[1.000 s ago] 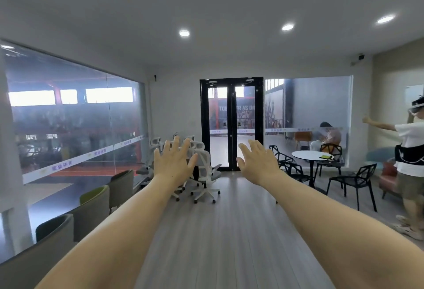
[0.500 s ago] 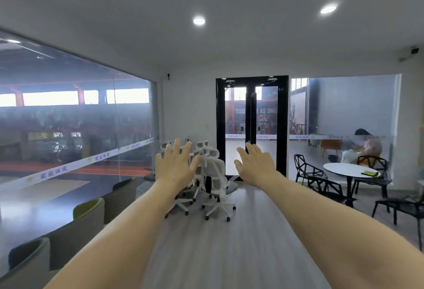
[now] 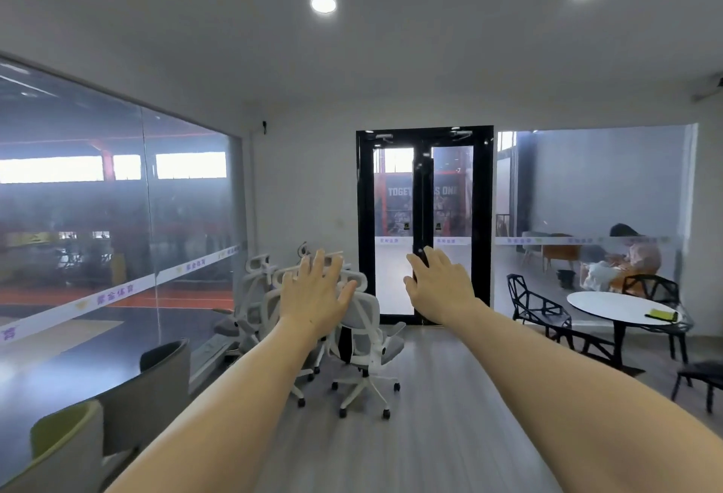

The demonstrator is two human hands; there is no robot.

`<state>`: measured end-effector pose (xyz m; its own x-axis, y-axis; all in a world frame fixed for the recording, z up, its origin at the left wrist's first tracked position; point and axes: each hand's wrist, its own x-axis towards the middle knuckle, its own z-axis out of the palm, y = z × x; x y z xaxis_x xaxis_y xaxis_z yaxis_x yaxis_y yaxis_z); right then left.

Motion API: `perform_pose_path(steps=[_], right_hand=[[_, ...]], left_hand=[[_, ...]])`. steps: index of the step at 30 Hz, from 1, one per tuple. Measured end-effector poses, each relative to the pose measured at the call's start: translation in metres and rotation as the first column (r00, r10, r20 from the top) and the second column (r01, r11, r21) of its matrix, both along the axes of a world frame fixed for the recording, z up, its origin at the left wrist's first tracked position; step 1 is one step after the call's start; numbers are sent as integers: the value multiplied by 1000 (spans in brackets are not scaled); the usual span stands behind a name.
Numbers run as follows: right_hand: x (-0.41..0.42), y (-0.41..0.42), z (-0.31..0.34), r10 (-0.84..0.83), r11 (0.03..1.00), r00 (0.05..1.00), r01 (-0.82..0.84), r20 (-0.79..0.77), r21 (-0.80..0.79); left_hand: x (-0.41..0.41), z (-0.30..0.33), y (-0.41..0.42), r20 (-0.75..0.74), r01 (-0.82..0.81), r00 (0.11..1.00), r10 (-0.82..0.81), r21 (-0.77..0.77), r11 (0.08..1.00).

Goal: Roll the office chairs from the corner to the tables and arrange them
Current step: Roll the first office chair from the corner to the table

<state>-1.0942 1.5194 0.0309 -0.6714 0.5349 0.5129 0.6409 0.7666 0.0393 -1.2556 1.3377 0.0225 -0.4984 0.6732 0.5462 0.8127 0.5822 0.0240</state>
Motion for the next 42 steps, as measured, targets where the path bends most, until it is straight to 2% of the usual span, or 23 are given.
perform_pose_path(steps=[9, 16, 22, 28, 36, 42], right_hand=[[-176, 207, -36, -6, 1000, 1000, 6, 6, -15], [-322, 365, -40, -27, 997, 999, 29, 42, -65], [-455, 458, -59, 53, 996, 994, -46, 92, -75], [-585, 536, -82, 75, 995, 993, -69, 94, -72], [-763, 649, -99, 13, 991, 993, 3, 119, -135], [-874, 733, -133, 4, 982, 988, 25, 153, -186]], left_hand=[[-183, -28, 199, 33, -15, 999, 16, -28, 999], [-330, -20, 337, 75, -53, 996, 54, -14, 998], [-453, -39, 425, 157, -69, 985, 71, -18, 997], [-571, -63, 520, 147, -22, 989, 24, -15, 1000], [-772, -76, 645, 189, 17, 982, -6, -57, 998], [-877, -98, 732, 212, 108, 973, -88, -89, 990]])
